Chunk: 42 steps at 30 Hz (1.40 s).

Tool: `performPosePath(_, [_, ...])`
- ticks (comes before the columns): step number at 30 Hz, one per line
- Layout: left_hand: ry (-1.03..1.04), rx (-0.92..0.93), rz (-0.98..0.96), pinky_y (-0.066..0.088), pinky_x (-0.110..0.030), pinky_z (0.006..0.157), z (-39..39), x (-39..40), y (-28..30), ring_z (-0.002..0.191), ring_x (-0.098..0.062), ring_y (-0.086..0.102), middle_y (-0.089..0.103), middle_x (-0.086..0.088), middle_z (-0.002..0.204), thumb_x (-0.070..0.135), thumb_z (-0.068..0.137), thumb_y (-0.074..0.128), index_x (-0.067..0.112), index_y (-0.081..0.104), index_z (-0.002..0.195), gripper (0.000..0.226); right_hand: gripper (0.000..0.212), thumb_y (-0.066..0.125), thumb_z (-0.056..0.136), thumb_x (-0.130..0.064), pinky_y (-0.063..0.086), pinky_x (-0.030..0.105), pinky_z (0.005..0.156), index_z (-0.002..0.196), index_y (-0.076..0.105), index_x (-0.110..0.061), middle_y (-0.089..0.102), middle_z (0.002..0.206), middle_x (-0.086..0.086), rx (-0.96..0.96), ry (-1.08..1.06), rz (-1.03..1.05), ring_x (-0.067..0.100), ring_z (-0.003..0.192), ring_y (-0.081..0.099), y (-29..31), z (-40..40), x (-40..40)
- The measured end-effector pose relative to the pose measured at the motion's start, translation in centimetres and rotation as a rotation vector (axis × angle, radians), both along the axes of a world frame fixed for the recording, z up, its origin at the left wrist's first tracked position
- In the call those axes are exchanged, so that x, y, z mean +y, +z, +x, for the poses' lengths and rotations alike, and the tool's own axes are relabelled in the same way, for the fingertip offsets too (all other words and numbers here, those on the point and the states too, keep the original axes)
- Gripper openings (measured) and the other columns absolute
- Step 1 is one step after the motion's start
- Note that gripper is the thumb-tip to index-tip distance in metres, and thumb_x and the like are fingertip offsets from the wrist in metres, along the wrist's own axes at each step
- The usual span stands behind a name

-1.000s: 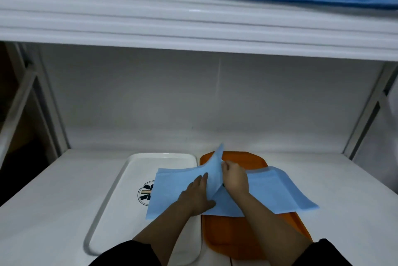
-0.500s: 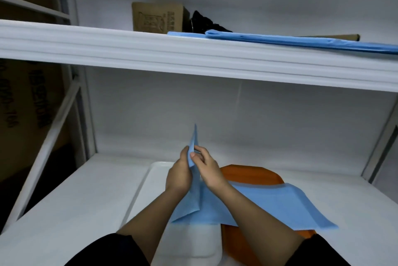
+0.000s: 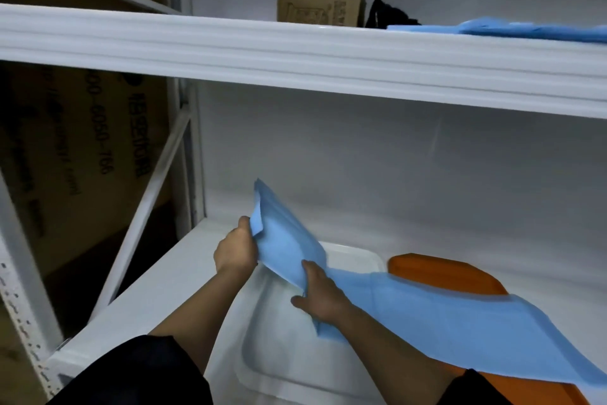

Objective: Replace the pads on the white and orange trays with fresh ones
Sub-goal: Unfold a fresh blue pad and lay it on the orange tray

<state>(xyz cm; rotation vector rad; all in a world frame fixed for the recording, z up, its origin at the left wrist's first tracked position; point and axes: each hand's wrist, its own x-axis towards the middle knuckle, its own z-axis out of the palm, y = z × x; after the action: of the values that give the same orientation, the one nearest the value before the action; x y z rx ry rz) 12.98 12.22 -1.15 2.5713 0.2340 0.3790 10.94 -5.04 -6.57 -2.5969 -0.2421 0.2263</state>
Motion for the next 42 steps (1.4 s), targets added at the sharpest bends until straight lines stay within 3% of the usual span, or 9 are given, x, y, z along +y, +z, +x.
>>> performPosePath(3, [0.033, 0.001, -0.163, 0.044, -0.03, 0.058, 0.4, 2.4, -1.2, 0.068, -0.024, 0.062, 0.065, -0.011, 0.076, 0.006, 0.087, 0.03, 0.013, 0.043, 0.108, 0.025, 0.079, 0.054, 0.091, -0.038, 0.027, 0.043, 0.112, 0.151, 0.003, -0.026, 0.001, 0.16, -0.004, 0.039, 0.015, -0.047, 0.024, 0.142, 0.023, -1.9, 0.5, 1.7])
performPosePath(6, [0.067, -0.009, -0.291, 0.05, -0.031, 0.065, 0.9, 4.4, -2.6, 0.064, -0.025, 0.064, 0.067, -0.009, 0.071, 0.007, 0.088, 0.032, 0.018, 0.048, 0.118, 0.036, 0.078, 0.051, 0.092, -0.037, 0.025, 0.042, 0.113, 0.151, 0.001, -0.028, -0.002, 0.16, -0.004, 0.08, 0.031, -0.072, 0.024, 0.143, 0.021, -3.5, 0.9, 2.9])
performPosePath(15, [0.154, 0.116, -0.452, 0.055, -0.044, 0.084, 2.8, 7.4, -8.7, 0.085, -0.039, 0.066, 0.062, -0.014, 0.11, 0.004, 0.088, 0.038, 0.019, 0.051, 0.129, 0.046, 0.075, 0.048, 0.095, -0.042, 0.018, 0.043, 0.114, 0.152, 0.004, -0.025, 0.002, 0.16, 0.0, 0.131, 0.058, -0.17, 0.021, 0.146, 0.011, -6.3, 0.6, 3.4])
performPosePath(20, [0.199, 0.279, -0.385, 0.047, -0.046, 0.095, 2.9, 7.1, -9.9, 0.105, -0.042, 0.057, 0.056, -0.022, 0.12, 0.017, 0.092, 0.041, 0.015, 0.029, 0.141, 0.05, 0.074, 0.046, 0.095, -0.045, 0.019, 0.04, 0.116, 0.152, 0.007, -0.02, 0.01, 0.159, 0.004, 0.165, 0.076, -0.183, 0.021, 0.146, 0.014, -6.1, 0.5, 2.9])
performPosePath(23, [0.225, 0.37, -0.476, 0.036, -0.047, 0.104, 2.4, 5.6, -9.9, 0.126, -0.042, 0.04, 0.033, -0.024, 0.143, 0.021, 0.092, 0.055, 0.013, 0.006, 0.149, 0.076, 0.075, 0.046, 0.095, -0.046, 0.017, 0.039, 0.117, 0.152, 0.007, -0.016, 0.009, 0.159, 0.006, 0.201, 0.089, -0.178, 0.021, 0.146, 0.013, -5.7, 0.1, 2.6])
performPosePath(26, [0.25, 0.402, -0.601, 0.03, -0.047, 0.106, 2.0, 4.9, -9.8, 0.134, -0.037, 0.031, 0.011, -0.013, 0.156, 0.029, 0.094, 0.054, 0.02, -0.003, 0.152, 0.082, 0.077, 0.047, 0.095, -0.046, 0.019, 0.037, 0.116, 0.152, 0.008, -0.013, 0.011, 0.159, 0.008, 0.243, 0.099, -0.159, 0.022, 0.145, 0.016, -5.2, -0.2, 2.2])
performPosePath(30, [0.165, 0.458, -0.43, 0.028, -0.045, 0.109, 1.1, 3.5, -8.5, 0.137, -0.036, 0.027, 0.005, -0.014, 0.156, 0.03, 0.089, 0.061, 0.016, -0.006, 0.151, 0.092, 0.078, 0.049, 0.095, -0.043, 0.023, 0.033, 0.114, 0.152, 0.006, -0.011, 0.013, 0.158, 0.01, 0.268, 0.081, -0.12, 0.024, 0.144, 0.021, -3.8, -1.2, 0.7])
performPosePath(35, [0.028, 0.489, -0.23, 0.029, -0.039, 0.111, 0.3, 0.1, -6.3, 0.137, -0.034, 0.028, 0.014, -0.019, 0.153, 0.035, 0.092, 0.054, 0.007, -0.007, 0.149, 0.088, 0.079, 0.049, 0.095, -0.045, 0.024, 0.034, 0.114, 0.152, 0.004, -0.014, 0.011, 0.158, 0.008, 0.247, 0.029, -0.082, 0.024, 0.144, 0.021, -1.8, -2.6, -2.5])
performPosePath(42, [-0.184, 0.505, -0.118, 0.028, -0.041, 0.112, -0.4, -7.0, -4.6, 0.139, -0.035, 0.026, 0.016, -0.018, 0.154, 0.036, 0.091, 0.055, 0.008, 0.0, 0.15, 0.086, 0.08, 0.051, 0.094, -0.044, 0.032, 0.032, 0.11, 0.152, 0.006, -0.014, 0.018, 0.156, 0.008, 0.218, -0.095, -0.046, 0.024, 0.138, 0.03, 0.5, -4.2, -9.2])
